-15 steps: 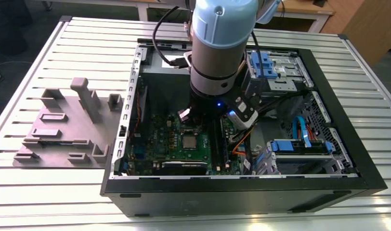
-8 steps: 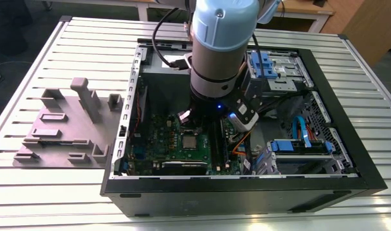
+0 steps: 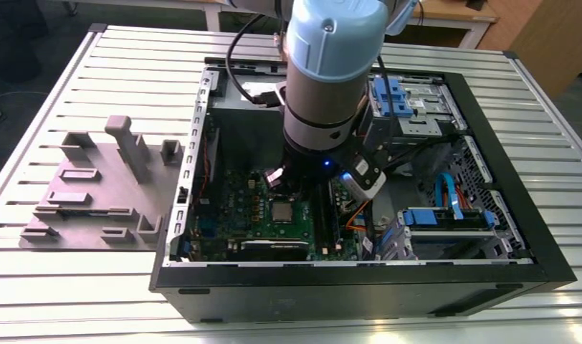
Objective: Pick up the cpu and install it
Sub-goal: 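Close the cpu cover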
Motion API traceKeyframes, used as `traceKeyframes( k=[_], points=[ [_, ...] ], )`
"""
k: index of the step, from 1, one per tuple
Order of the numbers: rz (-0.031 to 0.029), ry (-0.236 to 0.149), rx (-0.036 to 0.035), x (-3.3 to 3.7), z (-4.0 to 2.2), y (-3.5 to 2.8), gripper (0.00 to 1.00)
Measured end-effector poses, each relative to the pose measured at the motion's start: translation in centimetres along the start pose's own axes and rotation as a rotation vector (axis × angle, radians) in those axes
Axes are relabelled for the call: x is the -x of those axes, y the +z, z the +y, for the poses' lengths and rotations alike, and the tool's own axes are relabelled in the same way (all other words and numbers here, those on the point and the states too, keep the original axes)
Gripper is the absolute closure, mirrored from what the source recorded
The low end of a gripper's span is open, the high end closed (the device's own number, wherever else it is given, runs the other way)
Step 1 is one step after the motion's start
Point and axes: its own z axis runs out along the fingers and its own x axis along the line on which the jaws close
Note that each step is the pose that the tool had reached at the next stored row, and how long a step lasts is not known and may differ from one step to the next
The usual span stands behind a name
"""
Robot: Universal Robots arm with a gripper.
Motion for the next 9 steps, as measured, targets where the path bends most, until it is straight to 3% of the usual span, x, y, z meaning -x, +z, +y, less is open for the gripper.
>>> traceKeyframes(
  k=[9],
  points=[
    [-0.0043, 0.0, 0.0115, -0.28, -0.77, -0.08, 0.9]
  ],
)
